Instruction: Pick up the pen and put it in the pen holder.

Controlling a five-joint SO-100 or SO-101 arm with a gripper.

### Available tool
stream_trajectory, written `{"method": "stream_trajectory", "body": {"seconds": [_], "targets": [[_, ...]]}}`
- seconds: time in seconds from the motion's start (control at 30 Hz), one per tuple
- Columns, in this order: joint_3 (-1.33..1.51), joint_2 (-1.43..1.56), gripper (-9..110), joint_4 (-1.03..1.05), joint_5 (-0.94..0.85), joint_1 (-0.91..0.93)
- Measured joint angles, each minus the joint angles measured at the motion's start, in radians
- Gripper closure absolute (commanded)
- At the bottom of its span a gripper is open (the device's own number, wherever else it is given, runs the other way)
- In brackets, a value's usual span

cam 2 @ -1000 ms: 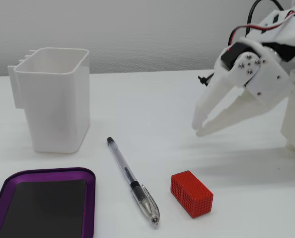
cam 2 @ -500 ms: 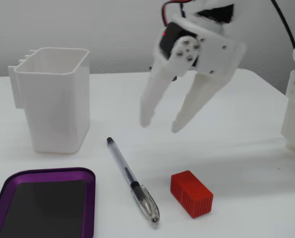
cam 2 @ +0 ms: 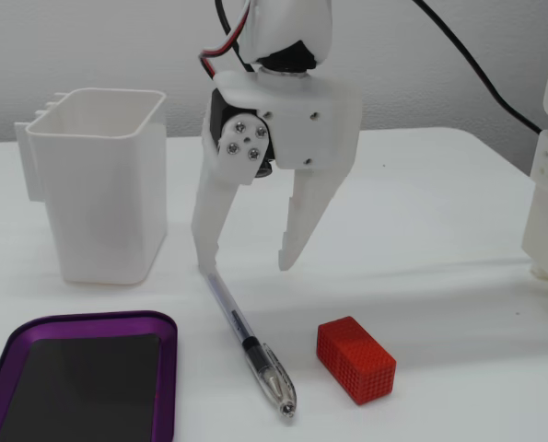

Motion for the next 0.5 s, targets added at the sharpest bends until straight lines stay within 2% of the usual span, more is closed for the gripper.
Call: {"method": "stream_trajectory", "body": {"seconds": [0.23, 0.5], "targets": [[0.106, 0.002, 82, -0.121, 0.000, -0.098], [0.179, 0.000, 82, -0.258, 0.000, -0.101]]}}
